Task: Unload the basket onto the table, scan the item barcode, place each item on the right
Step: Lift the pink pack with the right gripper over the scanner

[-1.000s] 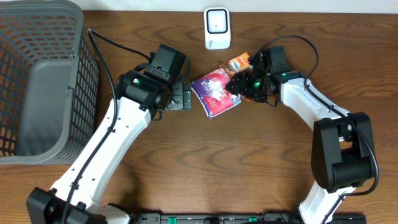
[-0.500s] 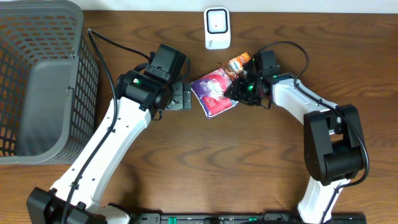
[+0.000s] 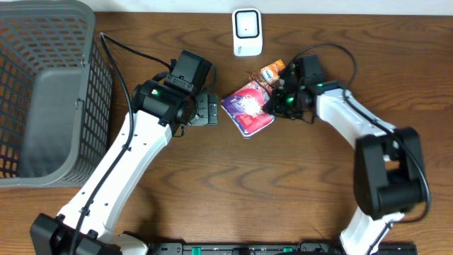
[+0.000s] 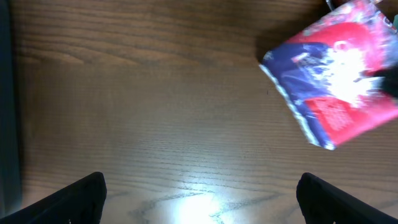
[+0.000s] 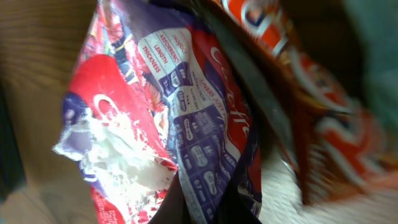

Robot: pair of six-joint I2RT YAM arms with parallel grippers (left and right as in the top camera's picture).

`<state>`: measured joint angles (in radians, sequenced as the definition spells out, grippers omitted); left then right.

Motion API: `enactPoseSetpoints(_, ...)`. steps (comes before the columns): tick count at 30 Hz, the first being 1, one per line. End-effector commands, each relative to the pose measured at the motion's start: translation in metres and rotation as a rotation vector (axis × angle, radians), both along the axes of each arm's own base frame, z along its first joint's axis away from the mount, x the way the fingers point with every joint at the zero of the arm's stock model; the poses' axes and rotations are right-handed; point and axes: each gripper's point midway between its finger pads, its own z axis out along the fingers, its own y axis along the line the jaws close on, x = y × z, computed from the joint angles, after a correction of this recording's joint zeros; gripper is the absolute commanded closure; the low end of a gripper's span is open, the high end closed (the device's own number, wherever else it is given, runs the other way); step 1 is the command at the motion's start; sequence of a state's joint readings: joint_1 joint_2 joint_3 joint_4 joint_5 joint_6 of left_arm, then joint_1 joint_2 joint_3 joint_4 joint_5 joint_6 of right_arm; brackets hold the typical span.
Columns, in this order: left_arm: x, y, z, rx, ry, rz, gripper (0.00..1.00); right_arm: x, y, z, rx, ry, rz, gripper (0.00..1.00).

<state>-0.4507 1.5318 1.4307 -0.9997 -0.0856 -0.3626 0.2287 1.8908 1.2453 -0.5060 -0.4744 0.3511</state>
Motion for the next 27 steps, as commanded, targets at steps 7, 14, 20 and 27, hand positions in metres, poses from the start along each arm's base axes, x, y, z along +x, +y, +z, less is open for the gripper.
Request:
enactPoseSetpoints(7,0.000,0.004,-0.001,0.018,-0.001,0.012,0.02,-0.017,-0.012,0.108,-0.146,-0.464,0.372,0.99)
enactPoseSetpoints(14,0.000,0.004,-0.001,0.018,-0.001,0.012,0.02,-0.025,-0.015,0.134,-0.216,-0.611,0.508,0.99)
enactPoseSetpoints(20,0.000,0.004,-0.001,0.018,-0.001,0.012,0.02,-0.023,-0.014,0.135,-0.227,-0.638,0.530,0.99)
enactPoseSetpoints(27,0.000,0.004,-0.001,0.018,-0.001,0.012,0.02,-0.020,-0.020,0.134,-0.247,-0.610,0.476,0.99)
